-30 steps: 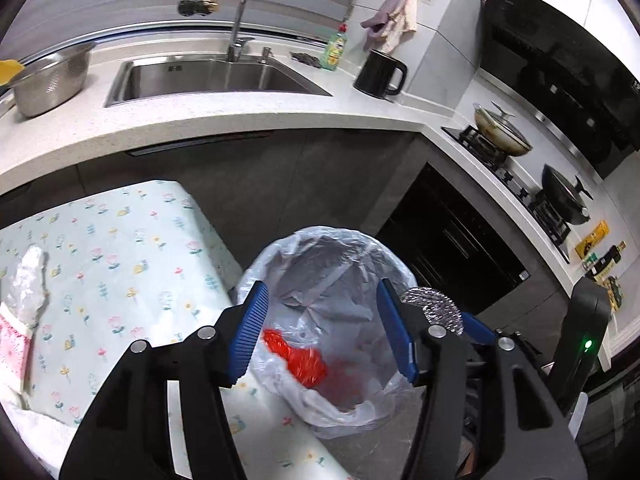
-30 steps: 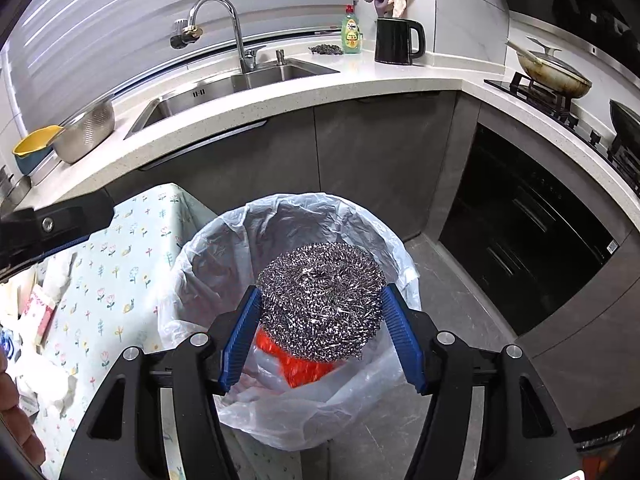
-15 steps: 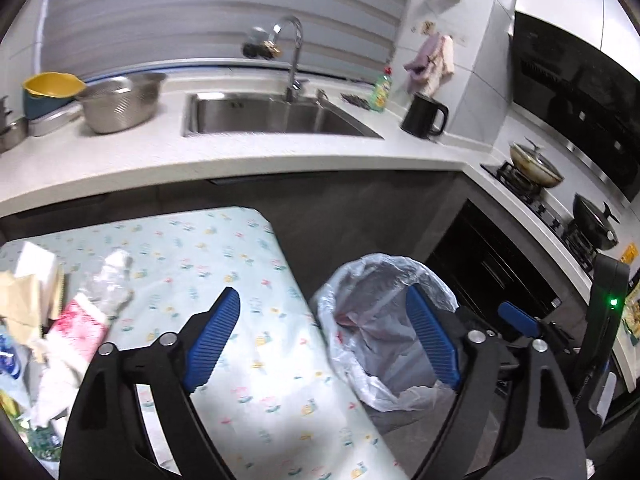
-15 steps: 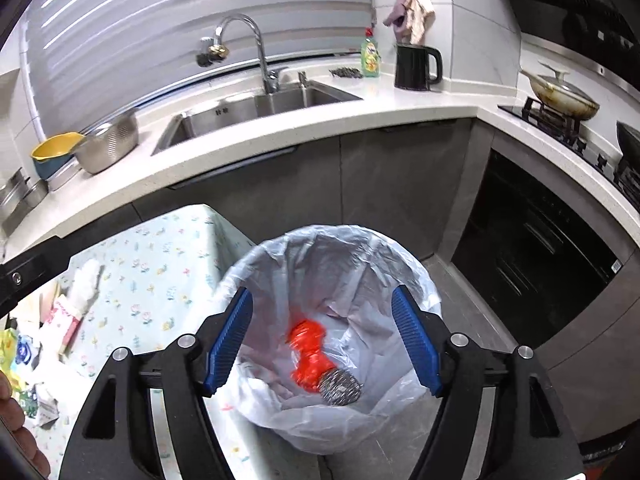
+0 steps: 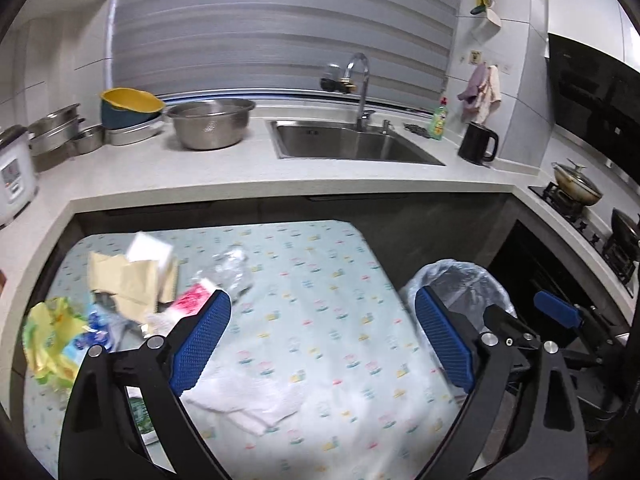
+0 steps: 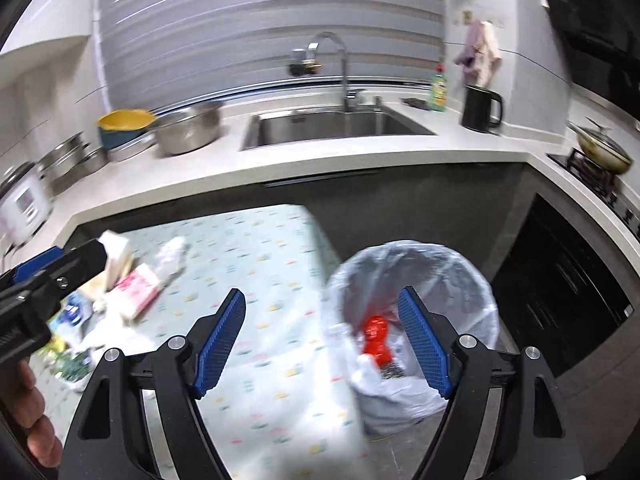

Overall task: Collect trash
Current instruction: 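Move both open grippers back to the trash pile on the table, then grasp a white paper towel with the left gripper while the right gripper grasps another towel, then carry both white paper towels over the trash bin, then open both grippers to drop the paper towels into the bin, then move both open grippers back toward the remaining trash on the table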

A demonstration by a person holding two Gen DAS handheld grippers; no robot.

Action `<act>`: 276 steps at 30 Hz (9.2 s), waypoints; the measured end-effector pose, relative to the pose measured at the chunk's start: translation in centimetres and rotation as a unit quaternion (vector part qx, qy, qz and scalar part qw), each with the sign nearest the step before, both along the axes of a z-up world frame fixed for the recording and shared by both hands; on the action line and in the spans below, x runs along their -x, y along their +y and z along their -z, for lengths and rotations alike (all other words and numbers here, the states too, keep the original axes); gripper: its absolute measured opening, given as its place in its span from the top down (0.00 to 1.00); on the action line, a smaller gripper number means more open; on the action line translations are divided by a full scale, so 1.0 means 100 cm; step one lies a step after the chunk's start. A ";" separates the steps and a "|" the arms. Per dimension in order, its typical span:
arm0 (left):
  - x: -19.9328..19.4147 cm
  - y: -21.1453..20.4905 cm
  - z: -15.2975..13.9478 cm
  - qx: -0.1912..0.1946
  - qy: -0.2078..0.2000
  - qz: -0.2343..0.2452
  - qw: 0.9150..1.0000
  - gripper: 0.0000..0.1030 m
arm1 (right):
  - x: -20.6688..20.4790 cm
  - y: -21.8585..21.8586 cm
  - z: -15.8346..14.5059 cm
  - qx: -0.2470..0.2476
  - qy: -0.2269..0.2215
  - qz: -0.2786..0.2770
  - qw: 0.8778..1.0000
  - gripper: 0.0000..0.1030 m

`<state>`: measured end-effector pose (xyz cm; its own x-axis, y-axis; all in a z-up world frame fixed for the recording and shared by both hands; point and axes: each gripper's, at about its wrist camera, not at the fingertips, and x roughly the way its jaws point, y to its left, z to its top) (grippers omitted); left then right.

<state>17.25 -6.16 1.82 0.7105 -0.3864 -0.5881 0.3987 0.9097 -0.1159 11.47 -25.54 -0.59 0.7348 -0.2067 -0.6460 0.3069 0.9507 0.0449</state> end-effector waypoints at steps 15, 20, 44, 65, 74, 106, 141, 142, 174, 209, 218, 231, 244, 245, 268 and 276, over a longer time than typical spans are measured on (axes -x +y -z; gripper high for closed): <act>0.004 0.124 0.033 -0.061 0.025 -0.094 0.993 0.13 | -0.012 0.125 0.032 -0.013 0.043 -0.086 0.995 0.27; -0.005 0.152 0.051 -0.066 0.046 -0.115 0.990 0.13 | -0.025 0.151 0.055 -0.024 0.068 -0.105 0.992 0.27; -0.077 0.164 0.139 -0.074 0.150 -0.101 0.981 0.13 | -0.106 0.194 0.144 -0.037 0.144 -0.121 0.981 0.30; -0.092 0.144 0.162 -0.065 0.196 -0.075 0.976 0.90 | -0.078 0.147 0.126 -0.066 0.121 -0.083 0.987 0.89; -0.057 0.124 0.113 -0.044 0.151 -0.046 0.986 0.92 | -0.050 0.114 0.081 -0.071 0.067 -0.058 0.994 0.89; -0.002 0.054 0.010 -0.013 0.070 0.011 0.997 0.92 | 0.017 0.021 0.041 -0.092 0.002 -0.013 0.996 0.89; -0.026 0.194 -0.008 0.011 0.057 -0.127 0.990 0.92 | -0.095 0.211 0.101 -0.086 0.119 -0.225 0.963 0.89; -0.029 0.195 -0.010 0.011 0.055 -0.130 0.990 0.92 | -0.092 0.210 0.104 -0.087 0.122 -0.223 0.963 0.89; 0.014 0.028 -0.048 0.005 0.009 0.028 1.000 0.92 | 0.001 0.044 0.019 -0.072 0.014 -0.069 0.995 0.89; 0.002 -0.248 0.055 -0.051 0.064 0.225 0.971 0.91 | 0.034 -0.169 0.067 -0.080 0.040 0.136 0.987 0.89; -0.013 -0.249 0.063 -0.056 0.057 0.220 0.972 0.53 | 0.020 -0.176 0.073 -0.081 0.046 0.136 0.986 0.89; -0.029 -0.204 0.048 -0.035 0.052 0.158 0.986 0.33 | -0.012 -0.165 0.065 -0.085 0.024 0.118 0.989 0.55; -0.033 -0.138 0.033 -0.019 0.044 0.097 0.994 0.31 | -0.008 -0.124 0.031 -0.055 0.002 0.098 0.994 0.42; -0.031 -0.133 0.030 -0.019 0.042 0.094 0.994 0.31 | -0.006 -0.119 0.029 -0.053 0.002 0.096 0.994 0.42; 0.027 0.031 -0.009 -0.016 -0.001 -0.016 1.000 0.20 | 0.037 0.036 -0.015 -0.058 -0.008 -0.020 0.998 0.34; 0.026 0.101 0.001 -0.027 0.012 -0.072 0.997 0.20 | 0.030 0.087 -0.004 -0.065 0.008 -0.053 0.996 0.34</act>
<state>14.66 3.97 1.73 0.7420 -0.2490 -0.6225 0.2617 0.9624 -0.0730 8.47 -16.79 -0.17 0.7375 -0.0417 -0.6741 0.2058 0.9645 0.1655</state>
